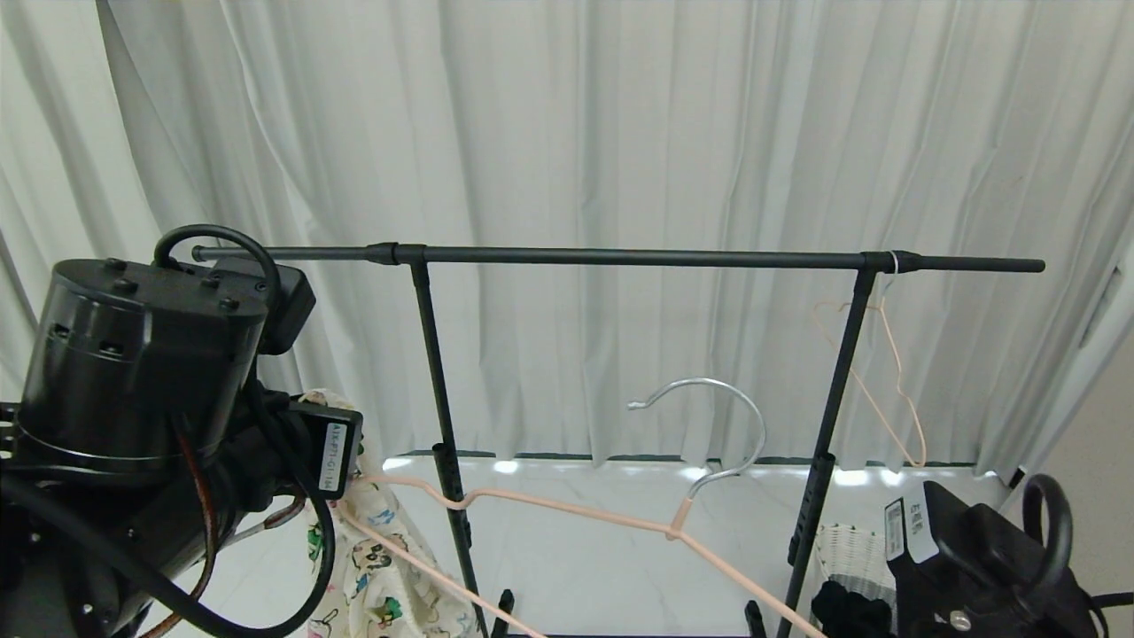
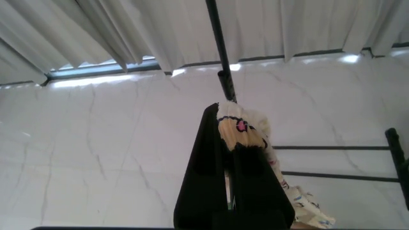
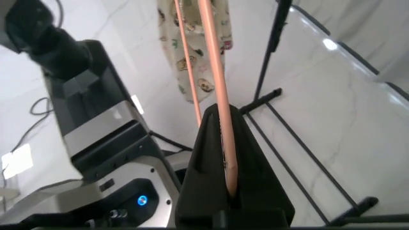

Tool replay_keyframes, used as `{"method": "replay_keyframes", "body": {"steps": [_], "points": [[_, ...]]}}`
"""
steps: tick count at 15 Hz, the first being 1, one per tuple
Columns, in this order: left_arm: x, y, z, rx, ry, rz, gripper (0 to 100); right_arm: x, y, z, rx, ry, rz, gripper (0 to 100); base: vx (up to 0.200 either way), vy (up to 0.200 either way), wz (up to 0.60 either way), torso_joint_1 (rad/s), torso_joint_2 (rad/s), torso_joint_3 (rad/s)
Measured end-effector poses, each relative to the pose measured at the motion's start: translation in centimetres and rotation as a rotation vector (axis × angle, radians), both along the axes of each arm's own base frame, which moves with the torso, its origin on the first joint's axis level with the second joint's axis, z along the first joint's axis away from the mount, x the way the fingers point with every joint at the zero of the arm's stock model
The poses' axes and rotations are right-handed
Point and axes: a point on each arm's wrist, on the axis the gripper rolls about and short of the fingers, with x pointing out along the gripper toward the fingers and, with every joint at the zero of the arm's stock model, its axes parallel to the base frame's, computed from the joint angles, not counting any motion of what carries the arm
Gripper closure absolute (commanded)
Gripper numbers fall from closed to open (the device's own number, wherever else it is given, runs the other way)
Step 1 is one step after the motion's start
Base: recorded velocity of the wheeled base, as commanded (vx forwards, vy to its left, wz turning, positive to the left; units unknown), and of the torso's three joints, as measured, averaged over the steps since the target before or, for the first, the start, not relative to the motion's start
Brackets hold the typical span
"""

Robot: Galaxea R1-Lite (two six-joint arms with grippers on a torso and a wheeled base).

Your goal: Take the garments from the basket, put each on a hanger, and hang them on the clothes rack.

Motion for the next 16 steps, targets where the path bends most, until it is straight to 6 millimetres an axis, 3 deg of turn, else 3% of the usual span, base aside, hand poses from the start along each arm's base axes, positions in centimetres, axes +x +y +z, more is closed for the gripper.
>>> {"method": "replay_keyframes", "body": {"steps": [9, 16], "points": [[-0.8, -0.8, 0.5, -0.01, -0.016, -0.056, 100, 1.6, 3.4, -0.2, 0.013, -0.049, -0.091, 100, 0.0, 0.0, 0.0, 0.0, 0.0, 0.0], [-1.0, -0.9, 0.4, -0.014, -0.017, -0.066, 100, 2.2, 4.7, -1.2, -0.036, -0.082, -0.207, 100, 0.0, 0.0, 0.0, 0.0, 0.0, 0.0]]}}
